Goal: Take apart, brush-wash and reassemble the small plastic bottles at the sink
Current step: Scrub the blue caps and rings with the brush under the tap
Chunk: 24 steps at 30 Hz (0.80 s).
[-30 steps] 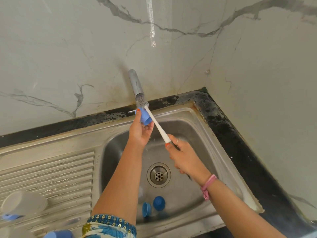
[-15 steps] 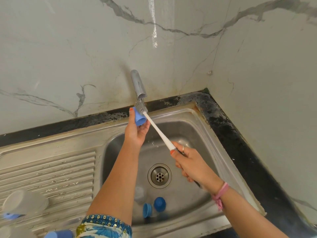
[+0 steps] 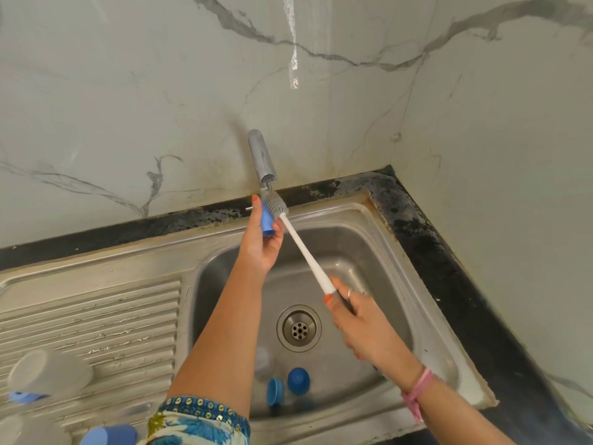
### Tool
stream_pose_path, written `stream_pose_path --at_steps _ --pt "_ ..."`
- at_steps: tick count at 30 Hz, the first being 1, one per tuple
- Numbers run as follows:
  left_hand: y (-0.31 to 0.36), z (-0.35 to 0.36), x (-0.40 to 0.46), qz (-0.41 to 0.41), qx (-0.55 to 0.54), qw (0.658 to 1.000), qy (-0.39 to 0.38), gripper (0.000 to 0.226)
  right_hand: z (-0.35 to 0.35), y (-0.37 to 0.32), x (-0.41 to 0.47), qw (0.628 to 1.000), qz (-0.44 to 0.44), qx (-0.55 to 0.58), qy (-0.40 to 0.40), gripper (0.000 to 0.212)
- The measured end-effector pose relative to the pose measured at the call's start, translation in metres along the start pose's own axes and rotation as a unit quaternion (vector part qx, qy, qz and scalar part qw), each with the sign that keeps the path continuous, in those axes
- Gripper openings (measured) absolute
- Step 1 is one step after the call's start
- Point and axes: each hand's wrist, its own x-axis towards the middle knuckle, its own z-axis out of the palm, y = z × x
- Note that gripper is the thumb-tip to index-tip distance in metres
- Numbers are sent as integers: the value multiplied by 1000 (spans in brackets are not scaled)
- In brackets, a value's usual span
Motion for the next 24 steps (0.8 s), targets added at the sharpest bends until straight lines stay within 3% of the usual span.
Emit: stream_pose_path --at_steps 4,7,9,13,21,24 --pt "-4 -2 1 -6 61 998 21 45 1 4 -6 998 38 39 8 32" --pt "-15 3 -1 -27 131 991 16 44 -3 -16 11 999 16 42 13 29" --pt "-15 8 0 -8 99 995 18 42 -5 -23 18 1000 -12 14 1 28" --pt "4 9 12 -19 -69 997 24 41 -1 -9 -3 999 -14 -41 -32 31" --pt "-13 6 2 -10 65 996 54 43 2 -26 20 1000 18 19 -3 26" --pt "-5 3 4 13 42 998 48 40 -7 -21 15 1000 14 13 -23 31"
